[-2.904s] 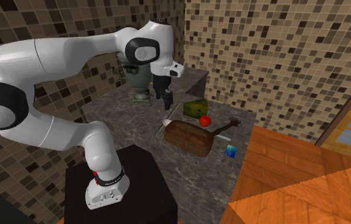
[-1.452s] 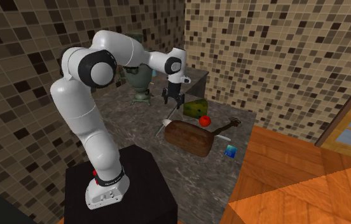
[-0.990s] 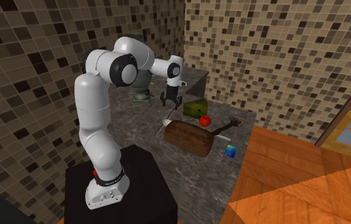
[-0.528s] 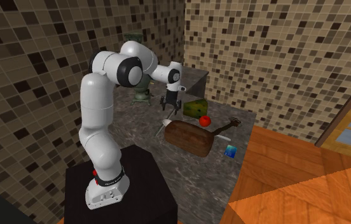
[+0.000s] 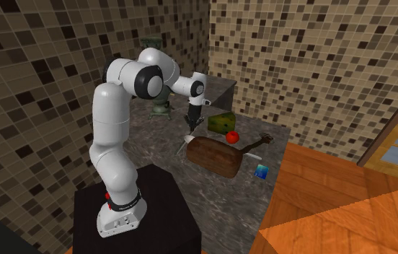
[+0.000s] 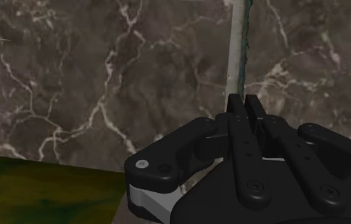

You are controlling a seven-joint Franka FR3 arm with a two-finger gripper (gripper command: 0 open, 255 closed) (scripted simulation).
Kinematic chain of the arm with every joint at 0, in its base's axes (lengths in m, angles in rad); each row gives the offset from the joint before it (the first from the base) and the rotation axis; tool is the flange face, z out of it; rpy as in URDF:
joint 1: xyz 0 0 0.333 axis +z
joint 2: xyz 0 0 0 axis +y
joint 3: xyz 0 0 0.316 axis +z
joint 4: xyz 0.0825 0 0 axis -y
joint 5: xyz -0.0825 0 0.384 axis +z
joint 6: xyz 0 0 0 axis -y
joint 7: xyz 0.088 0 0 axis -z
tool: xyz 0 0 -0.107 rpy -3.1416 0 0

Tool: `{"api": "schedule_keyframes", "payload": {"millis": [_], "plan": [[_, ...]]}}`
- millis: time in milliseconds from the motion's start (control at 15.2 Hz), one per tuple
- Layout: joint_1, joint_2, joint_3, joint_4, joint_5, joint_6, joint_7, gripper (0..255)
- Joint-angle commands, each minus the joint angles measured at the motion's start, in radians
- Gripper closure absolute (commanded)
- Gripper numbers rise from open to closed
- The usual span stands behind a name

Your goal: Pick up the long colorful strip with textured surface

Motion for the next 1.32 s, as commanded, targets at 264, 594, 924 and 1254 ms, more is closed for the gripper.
{"api": "schedule_keyframes", "payload": {"millis": [264, 594, 924, 1254], "plan": [[0.000, 0.001, 0.000, -0.001, 0.000, 0.001, 0.000, 255], [-0.003, -0.033, 0.003, 0.026, 0.010, -0.057, -0.007, 255], [-0.004, -0.062, 0.005, 0.057, 0.018, -0.117, -0.014, 255], [-0.006, -0.087, 0.006, 0.095, 0.025, -0.178, -0.019, 255]]}}
